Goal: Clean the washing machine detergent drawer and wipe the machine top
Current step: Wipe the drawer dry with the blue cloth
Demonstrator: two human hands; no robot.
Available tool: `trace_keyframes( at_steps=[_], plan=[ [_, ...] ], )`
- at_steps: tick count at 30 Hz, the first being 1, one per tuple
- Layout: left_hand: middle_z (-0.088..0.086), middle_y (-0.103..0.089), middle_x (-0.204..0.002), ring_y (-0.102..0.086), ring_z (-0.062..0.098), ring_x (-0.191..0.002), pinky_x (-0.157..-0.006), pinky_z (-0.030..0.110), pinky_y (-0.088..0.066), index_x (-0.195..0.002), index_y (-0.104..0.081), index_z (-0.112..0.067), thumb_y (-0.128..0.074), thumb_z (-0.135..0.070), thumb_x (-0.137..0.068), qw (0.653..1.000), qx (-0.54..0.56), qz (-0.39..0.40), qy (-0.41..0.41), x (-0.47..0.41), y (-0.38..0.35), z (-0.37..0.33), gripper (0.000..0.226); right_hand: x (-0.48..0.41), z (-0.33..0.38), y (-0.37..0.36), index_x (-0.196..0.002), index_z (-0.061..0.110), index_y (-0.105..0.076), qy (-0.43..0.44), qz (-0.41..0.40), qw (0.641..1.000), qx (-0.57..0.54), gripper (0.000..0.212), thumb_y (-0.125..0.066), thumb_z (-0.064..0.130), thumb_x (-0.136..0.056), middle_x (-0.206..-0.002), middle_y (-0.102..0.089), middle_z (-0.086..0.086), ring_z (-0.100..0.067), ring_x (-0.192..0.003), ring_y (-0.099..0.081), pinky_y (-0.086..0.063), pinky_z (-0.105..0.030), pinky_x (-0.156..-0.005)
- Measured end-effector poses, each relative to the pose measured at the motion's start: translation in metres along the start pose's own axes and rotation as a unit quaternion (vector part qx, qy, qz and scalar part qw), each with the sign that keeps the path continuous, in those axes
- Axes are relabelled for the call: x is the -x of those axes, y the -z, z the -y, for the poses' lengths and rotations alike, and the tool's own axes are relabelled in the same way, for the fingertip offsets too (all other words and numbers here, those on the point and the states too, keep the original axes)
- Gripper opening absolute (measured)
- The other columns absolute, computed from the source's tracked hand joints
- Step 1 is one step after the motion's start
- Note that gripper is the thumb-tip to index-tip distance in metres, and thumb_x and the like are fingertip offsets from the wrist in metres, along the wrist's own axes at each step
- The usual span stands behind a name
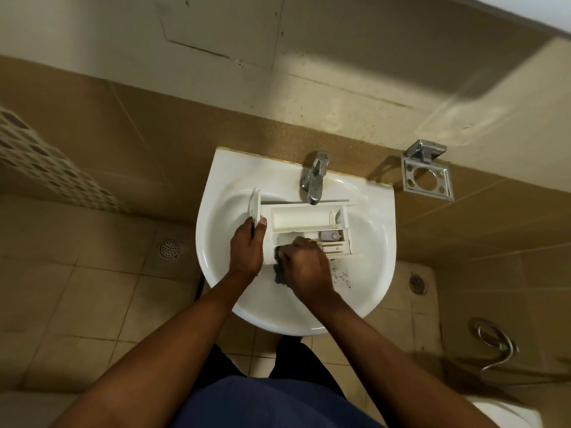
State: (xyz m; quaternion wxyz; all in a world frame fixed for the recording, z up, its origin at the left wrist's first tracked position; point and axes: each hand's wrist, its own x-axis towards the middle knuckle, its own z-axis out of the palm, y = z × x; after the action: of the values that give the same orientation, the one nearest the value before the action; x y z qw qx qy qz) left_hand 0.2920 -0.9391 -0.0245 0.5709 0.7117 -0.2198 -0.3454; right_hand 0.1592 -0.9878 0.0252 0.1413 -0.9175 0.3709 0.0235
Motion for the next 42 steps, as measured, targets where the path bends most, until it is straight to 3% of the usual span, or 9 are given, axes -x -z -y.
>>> trace_keyframes(
  at_steps=[5, 8, 11, 14, 20, 23, 32, 37, 42],
  plan=[
    [-0.004, -0.074, -0.107, -0.068, 0.013, -0.102, -0.095, 0.041, -0.057, -0.119, -0.069, -0.023, -0.048, -0.047, -0.105, 1.000, -0.006, 0.000, 0.013, -0.003, 0.001, 0.005, 0.035, 0.009, -0.001, -0.004, -0.105, 0.020, -0.072, 0.041, -0.064, 0.996, 0.037, 0.025, -0.058, 0.034, -0.090, -0.099, -0.064, -0.008, -0.028, -0.088, -0.058, -0.047, -0.039, -0.076],
    [0.001, -0.074, -0.101, -0.070, 0.015, -0.096, -0.091, 0.043, -0.059, -0.113, -0.069, -0.017, -0.050, -0.046, -0.104, 1.000, -0.019, 0.003, 0.002, -0.002, -0.004, 0.006, 0.036, 0.016, -0.018, -0.002, -0.116, 0.022, -0.068, 0.046, -0.005, 0.995, 0.093, 0.033, -0.071, 0.030, -0.084, -0.099, -0.064, -0.011, -0.030, -0.081, -0.065, -0.052, -0.036, -0.064],
    [0.007, -0.072, -0.098, -0.069, 0.018, -0.092, -0.089, 0.046, -0.059, -0.109, -0.067, -0.012, -0.051, -0.046, -0.104, 0.999, -0.036, 0.002, -0.014, -0.002, -0.008, 0.009, 0.038, 0.015, -0.046, 0.008, -0.107, 0.018, -0.071, -0.002, 0.059, 0.992, 0.112, 0.041, -0.087, 0.036, -0.073, -0.100, -0.066, -0.013, -0.030, -0.075, -0.071, -0.057, -0.035, -0.056],
    [0.004, -0.073, -0.102, -0.069, 0.016, -0.096, -0.091, 0.043, -0.059, -0.116, -0.068, -0.014, -0.051, -0.040, -0.105, 0.999, -0.033, -0.001, -0.010, -0.003, -0.008, 0.008, 0.033, 0.013, -0.077, 0.019, -0.115, 0.017, -0.070, -0.077, 0.061, 0.992, 0.079, 0.031, -0.075, 0.030, -0.087, -0.114, -0.064, -0.012, -0.032, -0.094, -0.069, -0.061, -0.041, -0.079],
    [0.001, -0.073, -0.104, -0.069, 0.016, -0.097, -0.090, 0.044, -0.059, -0.116, -0.068, -0.022, -0.049, -0.043, -0.105, 0.999, -0.034, -0.008, -0.011, -0.003, -0.002, 0.010, 0.030, 0.017, -0.047, 0.005, -0.096, 0.011, -0.070, -0.019, -0.079, 0.996, -0.040, 0.022, -0.063, 0.032, -0.094, -0.095, -0.059, -0.011, -0.025, -0.080, -0.057, -0.047, -0.030, -0.063],
    [0.002, -0.073, -0.099, -0.069, 0.015, -0.093, -0.088, 0.044, -0.059, -0.111, -0.069, -0.018, -0.048, -0.045, -0.105, 0.999, -0.043, -0.010, -0.016, -0.003, -0.002, 0.008, 0.034, 0.018, -0.022, -0.011, -0.111, 0.014, -0.068, -0.007, -0.051, 0.997, -0.049, 0.035, -0.064, 0.043, -0.092, -0.102, -0.057, -0.008, -0.021, -0.092, -0.050, -0.046, -0.030, -0.073],
    [0.006, -0.068, -0.087, -0.067, 0.021, -0.084, -0.079, 0.050, -0.056, -0.097, -0.064, -0.014, -0.047, -0.058, -0.098, 0.997, -0.066, -0.005, -0.028, -0.004, -0.009, 0.011, 0.047, 0.008, -0.033, -0.002, -0.110, 0.020, -0.072, 0.097, 0.000, 0.991, 0.095, 0.026, -0.069, 0.014, -0.085, -0.096, -0.062, -0.007, -0.026, -0.076, -0.064, -0.049, -0.031, -0.060],
    [0.011, -0.064, -0.080, -0.063, 0.023, -0.077, -0.074, 0.045, -0.054, -0.092, -0.062, -0.009, -0.048, -0.056, -0.098, 0.998, -0.056, -0.010, -0.033, -0.002, -0.010, 0.007, 0.049, 0.017, -0.078, 0.007, -0.097, 0.026, -0.075, 0.027, 0.023, 0.991, 0.131, 0.027, -0.054, 0.019, -0.081, -0.104, -0.061, -0.007, -0.028, -0.072, -0.067, -0.050, -0.032, -0.049],
    [0.013, -0.064, -0.082, -0.062, 0.026, -0.079, -0.072, 0.043, -0.054, -0.091, -0.061, -0.008, -0.049, -0.052, -0.100, 0.997, -0.068, -0.004, -0.022, -0.002, -0.008, 0.006, 0.046, 0.021, -0.064, 0.003, -0.099, 0.025, -0.070, -0.050, -0.036, 0.996, 0.057, 0.020, -0.065, 0.037, -0.083, -0.113, -0.053, -0.007, -0.024, -0.093, -0.056, -0.053, -0.033, -0.067]
  ],
)
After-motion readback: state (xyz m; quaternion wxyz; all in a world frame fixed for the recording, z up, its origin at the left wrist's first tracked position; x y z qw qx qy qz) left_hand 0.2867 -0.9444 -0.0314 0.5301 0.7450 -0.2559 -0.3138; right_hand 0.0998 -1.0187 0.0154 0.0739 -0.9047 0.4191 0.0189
